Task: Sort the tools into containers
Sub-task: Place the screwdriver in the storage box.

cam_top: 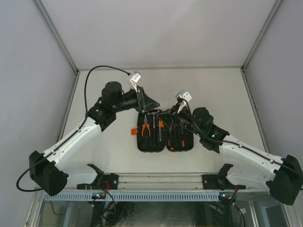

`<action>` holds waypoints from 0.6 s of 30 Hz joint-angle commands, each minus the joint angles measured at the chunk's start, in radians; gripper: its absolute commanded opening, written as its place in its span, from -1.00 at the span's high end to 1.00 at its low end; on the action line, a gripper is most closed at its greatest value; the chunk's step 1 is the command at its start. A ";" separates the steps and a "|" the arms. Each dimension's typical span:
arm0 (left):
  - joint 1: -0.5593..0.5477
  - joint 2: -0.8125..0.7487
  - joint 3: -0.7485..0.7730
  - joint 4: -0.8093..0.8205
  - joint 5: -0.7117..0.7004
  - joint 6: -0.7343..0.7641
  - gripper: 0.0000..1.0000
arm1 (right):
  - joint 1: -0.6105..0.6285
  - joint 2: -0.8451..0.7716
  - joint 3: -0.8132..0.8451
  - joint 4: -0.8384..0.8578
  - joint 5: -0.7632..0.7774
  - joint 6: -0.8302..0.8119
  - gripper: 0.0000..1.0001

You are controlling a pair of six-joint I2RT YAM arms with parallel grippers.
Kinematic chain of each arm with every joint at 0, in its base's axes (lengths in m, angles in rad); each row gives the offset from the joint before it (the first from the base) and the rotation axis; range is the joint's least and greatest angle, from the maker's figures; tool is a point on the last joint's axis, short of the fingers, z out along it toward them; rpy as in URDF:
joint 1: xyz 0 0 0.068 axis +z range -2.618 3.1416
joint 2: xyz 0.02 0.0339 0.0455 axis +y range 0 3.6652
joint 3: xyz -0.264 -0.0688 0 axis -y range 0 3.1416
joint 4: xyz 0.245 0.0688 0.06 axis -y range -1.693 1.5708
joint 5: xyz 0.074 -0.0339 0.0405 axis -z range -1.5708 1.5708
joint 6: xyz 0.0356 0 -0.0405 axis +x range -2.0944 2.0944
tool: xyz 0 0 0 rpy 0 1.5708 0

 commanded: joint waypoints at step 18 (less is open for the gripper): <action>0.045 -0.021 0.056 -0.175 -0.250 0.124 -0.27 | -0.159 -0.130 0.044 -0.600 0.246 0.224 1.00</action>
